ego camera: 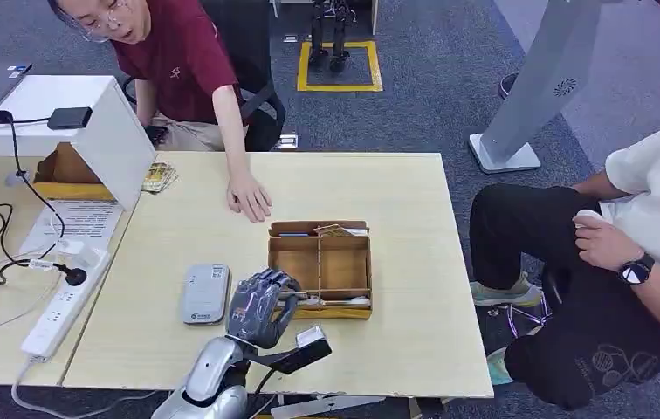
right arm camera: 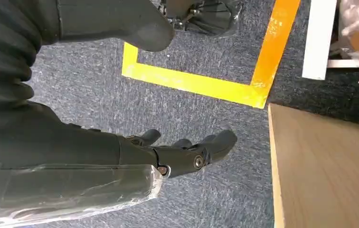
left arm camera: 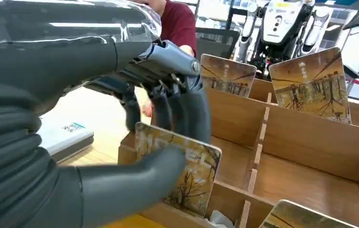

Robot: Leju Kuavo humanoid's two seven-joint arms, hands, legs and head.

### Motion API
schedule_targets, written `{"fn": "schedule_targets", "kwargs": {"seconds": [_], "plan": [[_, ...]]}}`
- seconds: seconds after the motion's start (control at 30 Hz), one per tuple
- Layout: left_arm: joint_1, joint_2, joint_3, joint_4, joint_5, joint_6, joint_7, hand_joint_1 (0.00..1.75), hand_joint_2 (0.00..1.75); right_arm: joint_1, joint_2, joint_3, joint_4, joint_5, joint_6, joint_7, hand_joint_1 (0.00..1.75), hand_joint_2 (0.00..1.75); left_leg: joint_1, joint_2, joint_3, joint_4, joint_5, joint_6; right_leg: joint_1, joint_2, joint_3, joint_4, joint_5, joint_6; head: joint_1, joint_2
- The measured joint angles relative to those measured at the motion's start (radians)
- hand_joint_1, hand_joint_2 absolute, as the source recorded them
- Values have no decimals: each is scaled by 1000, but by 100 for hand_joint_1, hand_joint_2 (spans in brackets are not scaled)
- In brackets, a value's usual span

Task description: Pass the card to the sensor for recognition and then transmit it.

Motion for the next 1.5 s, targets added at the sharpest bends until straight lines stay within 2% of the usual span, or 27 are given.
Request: {"fn": "schedule_targets", "kwargs": {"seconds": [0.77,0.93,1.03,1.27,1.5], "plan": [[0,1,5,0,13,-19,-11,175,175,5,3,24,-21,-16,-2,-2,0,175,0,0,0,0,0,0,0,0,0,0,0,0,0,0],[1,2,11,-3,90,-33,-49,175,175,7,4,31,-26,-31,-3,-3,0,175,0,0,0,0,0,0,0,0,0,0,0,0,0,0],[4,6,26,-38,153,-55,-73,175,175,9,4,41,-30,-42,-6,-3,0,175,0,0,0,0,1,0,0,0,0,0,0,0,0,0],[4,16,41,-112,178,-74,-83,175,175,15,4,46,-31,-52,-9,-3,0,175,0,0,0,0,1,0,0,0,0,0,0,0,0,0],[-25,66,84,-282,225,-129,-88,175,175,28,4,48,-34,-72,-16,-9,0,175,0,0,0,0,1,-1,0,0,0,2,0,0,0,0]]}}
